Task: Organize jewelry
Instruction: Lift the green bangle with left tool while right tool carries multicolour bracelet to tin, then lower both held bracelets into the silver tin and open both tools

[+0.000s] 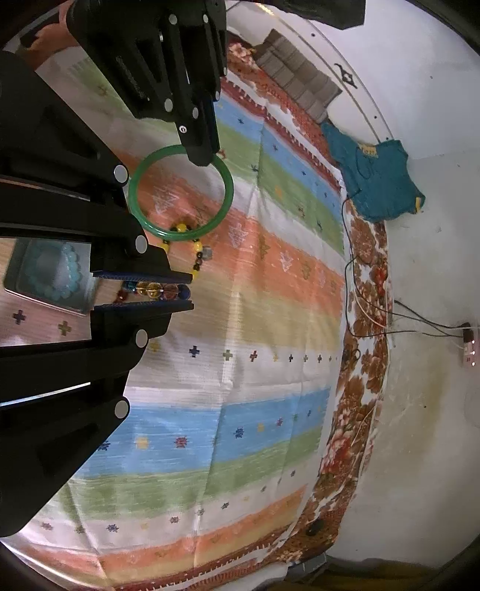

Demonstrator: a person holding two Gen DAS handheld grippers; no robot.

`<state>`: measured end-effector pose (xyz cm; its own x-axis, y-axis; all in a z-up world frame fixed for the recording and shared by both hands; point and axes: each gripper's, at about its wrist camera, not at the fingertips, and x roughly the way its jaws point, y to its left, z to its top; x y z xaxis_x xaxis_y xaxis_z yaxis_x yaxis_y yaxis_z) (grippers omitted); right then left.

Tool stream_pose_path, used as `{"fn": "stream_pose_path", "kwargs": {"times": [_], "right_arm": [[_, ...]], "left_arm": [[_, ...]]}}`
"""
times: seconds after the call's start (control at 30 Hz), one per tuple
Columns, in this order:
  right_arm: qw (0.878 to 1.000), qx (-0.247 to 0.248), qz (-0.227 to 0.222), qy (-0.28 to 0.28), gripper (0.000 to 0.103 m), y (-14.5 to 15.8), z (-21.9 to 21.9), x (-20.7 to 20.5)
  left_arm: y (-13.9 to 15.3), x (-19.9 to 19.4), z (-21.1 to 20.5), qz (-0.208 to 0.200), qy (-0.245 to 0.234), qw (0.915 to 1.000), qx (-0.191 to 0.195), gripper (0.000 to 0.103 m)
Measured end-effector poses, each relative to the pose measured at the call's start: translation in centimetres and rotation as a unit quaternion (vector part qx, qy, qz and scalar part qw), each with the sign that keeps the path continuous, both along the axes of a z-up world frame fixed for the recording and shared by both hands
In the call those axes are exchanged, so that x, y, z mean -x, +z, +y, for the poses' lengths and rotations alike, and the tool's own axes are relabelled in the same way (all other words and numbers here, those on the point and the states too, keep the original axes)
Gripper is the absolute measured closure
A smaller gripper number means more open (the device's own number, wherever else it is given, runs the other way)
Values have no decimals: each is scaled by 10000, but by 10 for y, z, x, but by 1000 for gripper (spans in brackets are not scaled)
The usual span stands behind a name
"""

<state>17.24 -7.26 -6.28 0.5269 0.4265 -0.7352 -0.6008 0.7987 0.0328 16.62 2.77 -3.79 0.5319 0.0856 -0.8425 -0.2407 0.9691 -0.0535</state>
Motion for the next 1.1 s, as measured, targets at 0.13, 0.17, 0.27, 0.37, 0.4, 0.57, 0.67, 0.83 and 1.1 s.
{"fn": "stream_pose_path", "kwargs": {"times": [0.13,0.17,0.27,0.37,0.4,0.57,0.67,0.83,1.1], "right_arm": [[10000,-35,-39,48,93,3,-3,11],[10000,-28,-61,60,93,3,-3,14],[9999,-38,-101,54,93,4,-6,19],[9999,-41,-115,61,93,4,-8,23],[9999,-27,-122,88,93,4,-9,25],[9998,-44,-126,154,93,6,-11,36],[9998,-41,-138,153,93,6,-13,40],[9998,-24,-72,196,93,5,-13,44],[9997,-49,-34,232,93,4,-18,55]], "left_arm": [[3,10,-4,-64,-41,10000,-2,96],[4,12,-5,-83,-47,10000,-10,96],[4,18,-10,-99,-60,9999,-96,96],[4,23,-17,-101,-114,9997,-172,96],[5,24,-20,-102,-138,9997,-164,96],[6,30,-26,-135,-188,9995,-230,96],[6,31,-28,-127,-179,9995,-236,96],[6,33,-29,-137,-177,9995,-233,96],[7,43,-33,-160,-180,9994,-241,96]]}}
